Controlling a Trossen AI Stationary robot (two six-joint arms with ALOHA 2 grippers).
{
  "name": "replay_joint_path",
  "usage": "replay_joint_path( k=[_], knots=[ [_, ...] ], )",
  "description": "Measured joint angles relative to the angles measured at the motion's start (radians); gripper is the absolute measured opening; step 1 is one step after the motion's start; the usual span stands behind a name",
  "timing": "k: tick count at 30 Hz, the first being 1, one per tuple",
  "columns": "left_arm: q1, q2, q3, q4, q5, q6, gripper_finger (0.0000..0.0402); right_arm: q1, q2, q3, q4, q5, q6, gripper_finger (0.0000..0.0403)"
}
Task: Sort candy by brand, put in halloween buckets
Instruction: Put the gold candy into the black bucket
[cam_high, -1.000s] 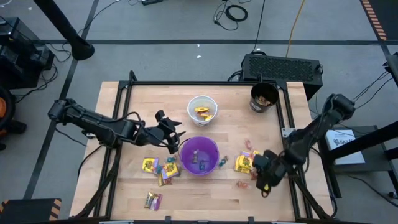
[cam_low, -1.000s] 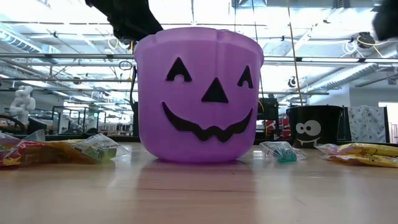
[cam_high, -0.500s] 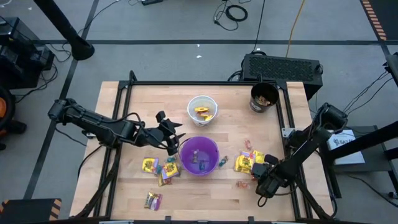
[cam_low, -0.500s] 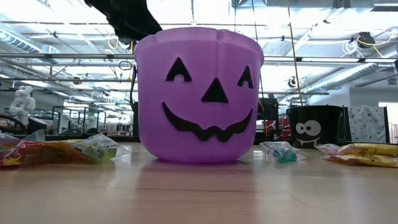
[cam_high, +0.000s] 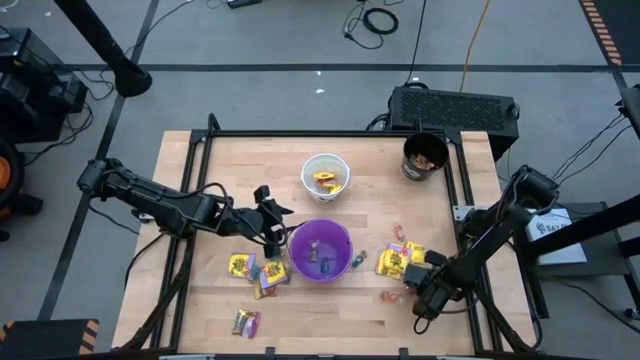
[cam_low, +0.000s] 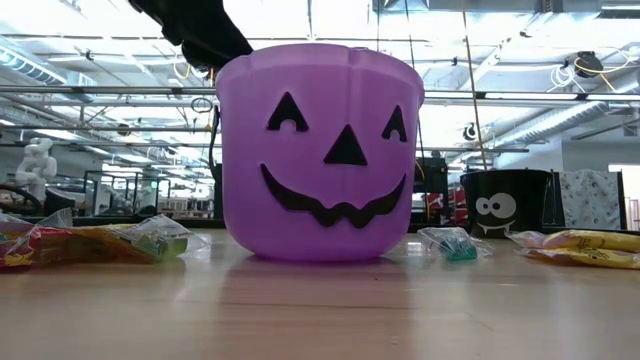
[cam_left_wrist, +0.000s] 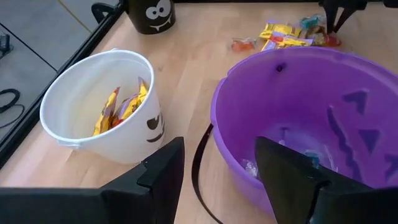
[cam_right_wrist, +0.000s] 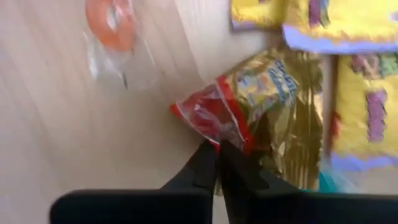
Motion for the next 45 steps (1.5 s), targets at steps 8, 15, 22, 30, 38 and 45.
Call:
replay_joint_path(
  k=[8, 15, 22, 30, 38, 45],
  knots=[
    [0.000, 0.000, 0.000, 0.000, -0.001, 0.000, 0.0203, 0.000, -0.136, 0.086, -0.130, 0.067, -0.029, 0.0002],
    [0.000, 0.000, 0.000, 0.005, -0.001, 0.001, 0.0203, 0.000, -0.331, 0.123, -0.102, 0.579, -0.313, 0.0001],
    [0.000, 0.000, 0.000, 0.005, -0.010, 0.001, 0.0203, -0.001, -0.485, 0.124, 0.133, 1.197, -0.671, 0.0001],
    [0.001, 0.000, 0.000, 0.015, -0.027, 0.001, 0.0203, -0.011, -0.528, 0.124, 0.357, 1.159, -0.863, 0.0000],
    [0.001, 0.000, 0.000, 0.030, -0.027, 0.002, 0.0203, -0.099, -0.534, 0.124, 0.579, 0.533, -1.259, 0.0000],
    [0.001, 0.000, 0.000, 0.031, -0.027, 0.002, 0.0203, -0.172, -0.535, 0.124, 0.621, 0.441, -1.494, 0.0000]
  ],
)
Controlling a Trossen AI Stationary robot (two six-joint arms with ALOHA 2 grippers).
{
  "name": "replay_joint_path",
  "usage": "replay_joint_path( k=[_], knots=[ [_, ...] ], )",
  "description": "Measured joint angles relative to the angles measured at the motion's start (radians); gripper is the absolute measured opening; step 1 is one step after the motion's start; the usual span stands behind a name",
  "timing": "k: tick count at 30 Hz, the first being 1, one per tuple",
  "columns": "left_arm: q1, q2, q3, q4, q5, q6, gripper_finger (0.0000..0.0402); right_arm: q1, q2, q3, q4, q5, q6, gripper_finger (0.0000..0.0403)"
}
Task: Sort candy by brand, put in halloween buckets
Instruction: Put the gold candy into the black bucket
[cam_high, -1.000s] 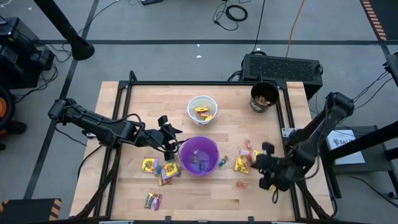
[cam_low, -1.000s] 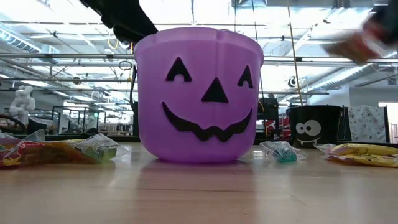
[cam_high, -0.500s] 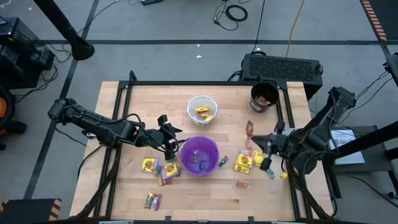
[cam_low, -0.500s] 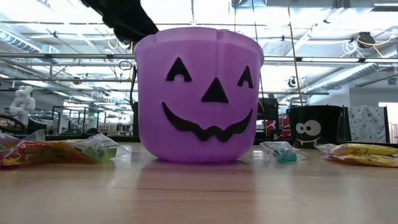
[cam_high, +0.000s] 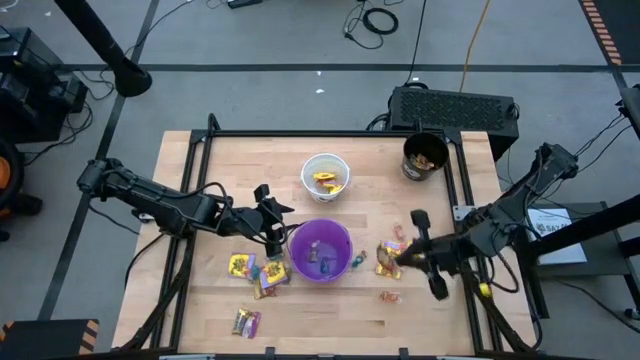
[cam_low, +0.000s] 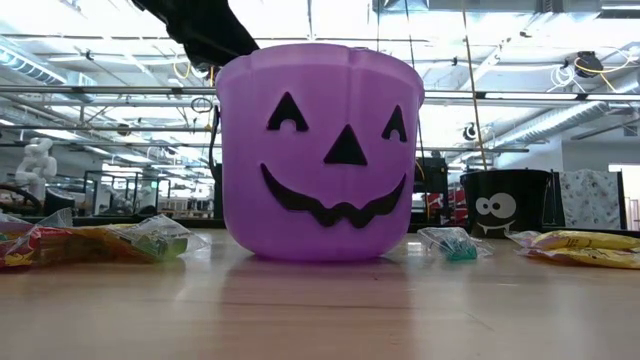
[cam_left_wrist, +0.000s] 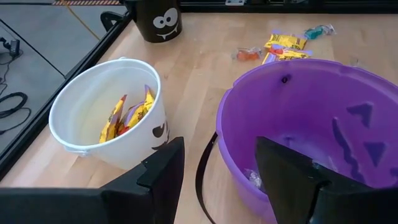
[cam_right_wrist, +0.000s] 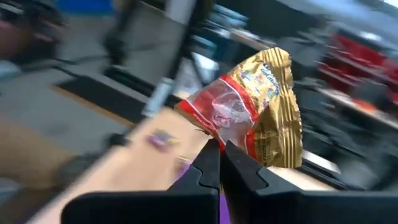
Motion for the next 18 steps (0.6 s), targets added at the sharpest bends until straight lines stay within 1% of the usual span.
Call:
replay_joint_path(
  k=[2, 6, 10, 11, 12, 13, 15, 18],
  knots=[
    [0.000, 0.000, 0.000, 0.000, 0.000, 0.002, 0.0203, -0.034, 0.001, 0.000, 0.000, 0.107, 0.007, 0.0000],
    [0.000, 0.000, 0.000, 0.000, 0.000, 0.008, 0.0203, -0.124, 0.002, 0.000, -0.040, 0.381, 0.034, 0.0000],
    [0.000, 0.000, 0.000, -0.001, 0.000, 0.008, 0.0203, -0.248, 0.002, 0.000, -0.154, 0.686, 0.097, 0.0000],
    [0.000, 0.000, 0.000, 0.000, 0.000, 0.008, 0.0203, -0.287, 0.002, 0.000, -0.195, 0.753, 0.133, 0.0000],
    [0.000, 0.000, 0.000, -0.001, 0.000, 0.008, 0.0203, -0.331, 0.002, 0.000, -0.247, 0.799, 0.178, 0.0000],
    [0.000, 0.000, 0.000, -0.001, 0.000, 0.008, 0.0203, -0.381, 0.002, 0.000, -0.308, 0.820, 0.229, 0.0000],
    [0.000, 0.000, 0.000, -0.001, 0.000, 0.008, 0.0203, -0.489, 0.003, 0.000, -0.436, 0.806, 0.360, 0.0000],
    [0.000, 0.000, 0.000, -0.001, 0.000, 0.008, 0.0203, -0.661, 0.015, 0.000, -0.590, 0.684, 0.520, 0.0000]
  ],
)
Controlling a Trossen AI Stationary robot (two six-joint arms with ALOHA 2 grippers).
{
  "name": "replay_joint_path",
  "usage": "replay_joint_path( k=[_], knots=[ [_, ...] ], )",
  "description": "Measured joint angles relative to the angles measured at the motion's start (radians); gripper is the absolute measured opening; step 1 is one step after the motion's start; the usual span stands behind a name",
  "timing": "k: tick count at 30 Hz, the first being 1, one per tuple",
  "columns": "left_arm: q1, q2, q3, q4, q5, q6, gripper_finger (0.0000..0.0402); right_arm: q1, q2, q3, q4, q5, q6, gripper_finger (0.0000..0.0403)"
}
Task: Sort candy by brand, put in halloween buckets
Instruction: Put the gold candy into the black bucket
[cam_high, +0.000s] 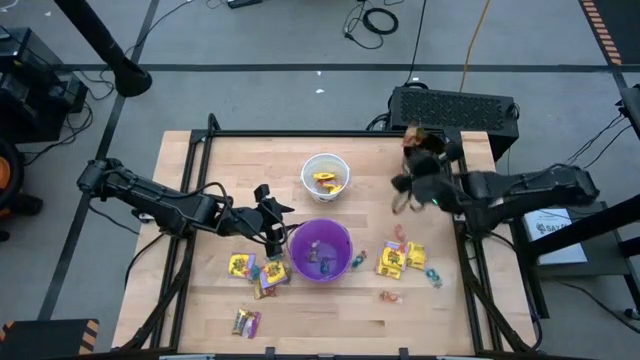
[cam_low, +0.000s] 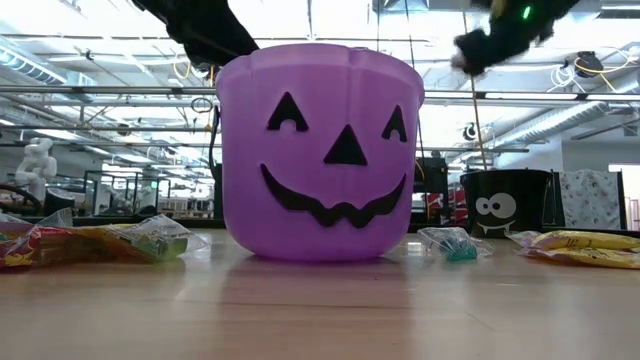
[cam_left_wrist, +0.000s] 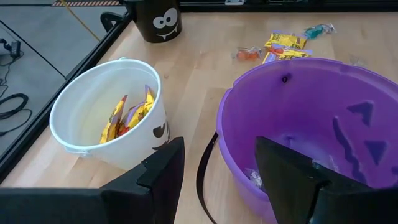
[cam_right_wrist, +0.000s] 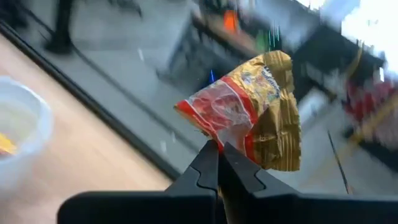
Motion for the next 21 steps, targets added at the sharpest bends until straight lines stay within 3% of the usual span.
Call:
replay_joint_path(
  k=[4, 10, 13, 16, 21],
  knots=[
    [0.000, 0.000, 0.000, -0.001, 0.000, -0.002, 0.0203, -0.186, 0.038, 0.000, -0.155, -0.111, 0.139, 0.0000],
    [0.000, 0.000, 0.000, -0.002, -0.001, -0.008, 0.0203, -0.350, 0.116, 0.000, -0.184, -0.249, 0.155, 0.0006],
    [0.000, 0.000, 0.000, -0.009, -0.001, -0.010, 0.0203, -0.388, 0.154, 0.000, -0.188, -0.320, 0.180, 0.0030],
    [0.000, 0.000, 0.000, -0.022, -0.001, -0.035, 0.0203, -0.399, 0.169, 0.000, -0.192, -0.322, 0.198, 0.0072],
    [-0.009, 0.000, 0.000, -0.070, -0.001, -0.074, 0.0203, -0.335, 0.104, 0.000, -0.172, -0.326, 0.182, 0.0147]
  ],
)
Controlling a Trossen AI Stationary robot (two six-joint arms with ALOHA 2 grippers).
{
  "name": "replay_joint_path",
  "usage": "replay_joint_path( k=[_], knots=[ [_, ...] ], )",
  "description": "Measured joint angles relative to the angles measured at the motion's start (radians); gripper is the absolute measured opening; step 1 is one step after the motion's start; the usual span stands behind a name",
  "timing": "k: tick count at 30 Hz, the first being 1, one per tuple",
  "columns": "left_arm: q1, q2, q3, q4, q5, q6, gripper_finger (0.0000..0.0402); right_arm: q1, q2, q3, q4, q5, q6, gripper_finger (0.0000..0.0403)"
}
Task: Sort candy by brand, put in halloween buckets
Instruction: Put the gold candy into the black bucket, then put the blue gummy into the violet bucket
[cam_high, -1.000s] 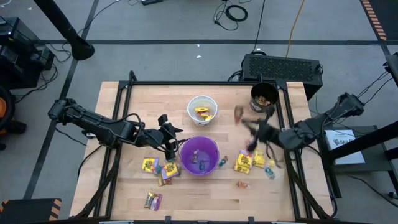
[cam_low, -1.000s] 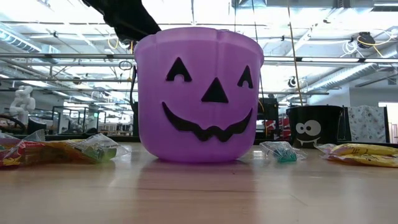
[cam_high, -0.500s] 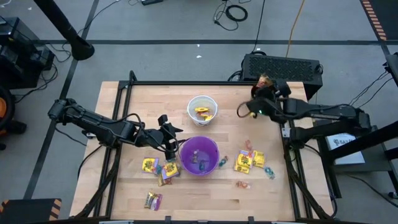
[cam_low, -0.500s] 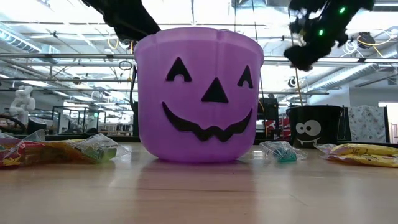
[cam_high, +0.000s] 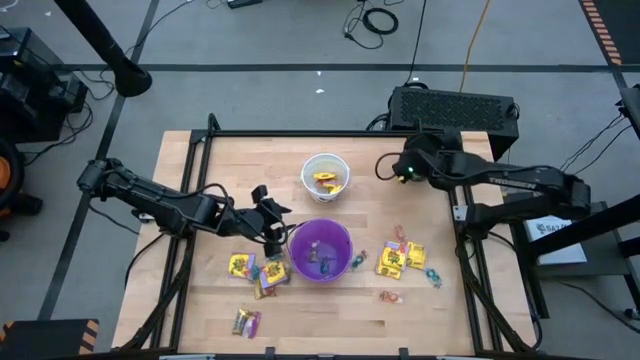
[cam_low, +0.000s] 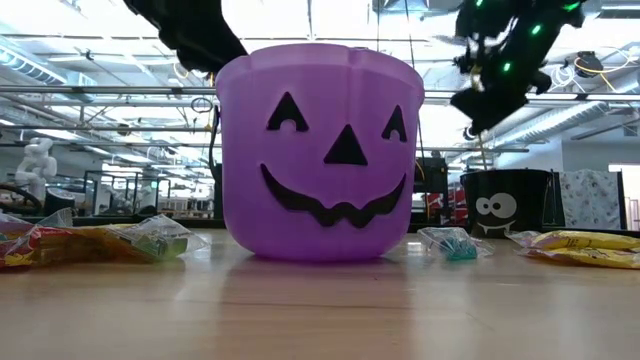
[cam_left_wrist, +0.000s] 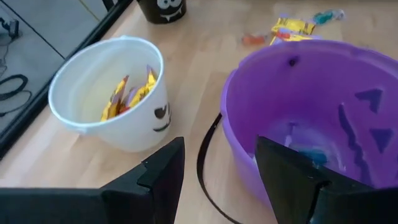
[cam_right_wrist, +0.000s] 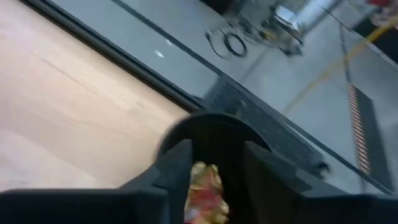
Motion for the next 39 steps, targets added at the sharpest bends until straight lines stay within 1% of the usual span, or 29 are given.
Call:
replay_joint_path(
  k=[4, 8, 12, 16, 20, 23, 27, 33, 39],
  knots=[
    [-0.032, -0.002, 0.000, -0.036, 0.001, -0.039, 0.0203, 0.124, -0.101, 0.000, 0.046, -0.053, 0.003, 0.0183],
    [-0.083, -0.007, 0.002, -0.106, 0.040, -0.119, 0.0203, 0.289, -0.168, 0.001, 0.126, -0.141, -0.005, 0.0193],
    [-0.160, -0.005, 0.002, -0.235, 0.071, -0.297, 0.0203, 0.434, -0.169, 0.001, 0.166, -0.211, -0.008, 0.0192],
    [-0.248, 0.003, 0.002, -0.353, 0.092, -0.481, 0.0203, 0.546, -0.122, 0.001, 0.184, -0.200, 0.008, 0.0187],
    [-0.337, 0.002, 0.002, -0.393, 0.104, -0.631, 0.0203, 0.590, -0.079, 0.001, 0.218, -0.210, -0.046, 0.0182],
    [-0.401, 0.011, -0.003, -0.390, 0.081, -0.738, 0.0203, 0.611, -0.052, 0.001, 0.218, -0.211, -0.064, 0.0180],
    [-0.464, 0.067, -0.019, -0.398, 0.080, -0.838, 0.0203, 0.616, -0.039, 0.001, 0.222, -0.210, -0.068, 0.0180],
    [-0.522, 0.194, -0.019, -0.360, 0.081, -0.865, 0.0203, 0.616, -0.038, 0.000, 0.221, -0.207, -0.069, 0.0180],
    [-0.548, 0.309, -0.019, -0.345, 0.056, -0.926, 0.0203, 0.616, -0.038, 0.000, 0.220, -0.204, -0.069, 0.0180]
  ],
)
